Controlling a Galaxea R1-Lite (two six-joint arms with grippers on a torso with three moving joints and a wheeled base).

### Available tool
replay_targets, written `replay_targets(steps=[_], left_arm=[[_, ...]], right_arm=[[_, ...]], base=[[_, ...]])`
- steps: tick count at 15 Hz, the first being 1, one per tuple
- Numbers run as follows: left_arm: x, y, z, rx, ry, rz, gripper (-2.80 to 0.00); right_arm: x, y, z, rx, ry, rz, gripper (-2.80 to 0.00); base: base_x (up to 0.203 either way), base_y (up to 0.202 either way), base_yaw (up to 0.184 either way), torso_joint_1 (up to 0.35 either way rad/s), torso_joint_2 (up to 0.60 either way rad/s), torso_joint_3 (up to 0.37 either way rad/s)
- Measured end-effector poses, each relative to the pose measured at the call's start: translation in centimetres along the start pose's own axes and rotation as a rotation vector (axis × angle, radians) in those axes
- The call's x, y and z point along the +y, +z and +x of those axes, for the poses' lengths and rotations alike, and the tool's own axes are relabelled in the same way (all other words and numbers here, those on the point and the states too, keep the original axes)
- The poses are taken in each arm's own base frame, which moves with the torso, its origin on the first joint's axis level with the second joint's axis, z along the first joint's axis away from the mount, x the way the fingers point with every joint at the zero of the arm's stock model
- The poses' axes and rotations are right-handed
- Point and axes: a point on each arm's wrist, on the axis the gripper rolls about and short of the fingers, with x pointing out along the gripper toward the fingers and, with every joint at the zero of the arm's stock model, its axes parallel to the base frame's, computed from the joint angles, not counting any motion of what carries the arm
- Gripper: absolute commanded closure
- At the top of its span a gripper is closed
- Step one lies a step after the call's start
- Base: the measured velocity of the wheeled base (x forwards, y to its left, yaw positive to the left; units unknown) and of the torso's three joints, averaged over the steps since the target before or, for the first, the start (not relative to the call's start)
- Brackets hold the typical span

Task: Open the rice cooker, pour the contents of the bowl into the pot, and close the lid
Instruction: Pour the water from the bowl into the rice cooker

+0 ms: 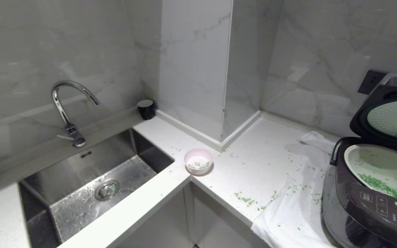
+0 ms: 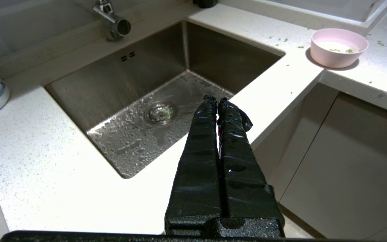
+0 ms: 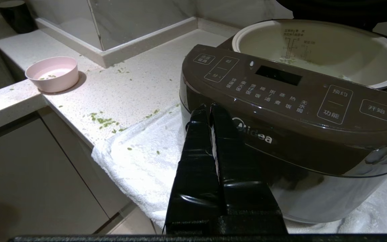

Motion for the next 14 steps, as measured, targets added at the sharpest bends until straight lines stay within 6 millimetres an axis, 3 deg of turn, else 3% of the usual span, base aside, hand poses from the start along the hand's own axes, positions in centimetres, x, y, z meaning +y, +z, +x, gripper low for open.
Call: replay_targets(steps=[5,14], left_arm=[[0.0,-0.01,0.0,0.001,-0.001,0.001,0.0],[0.0,0.0,0.01,0.002,0.001,-0.001,0.0]], right_arm=[[0.0,0.0,0.0,0.0,0.001,-0.001,0.0],[0.0,0.0,0.0,0.0,0.0,0.0,0.0]], base=[[0.003,0.003,-0.022,0.001,0.0,0.001],[0.002,0.009,-0.175,0.001,0.01,0.004]])
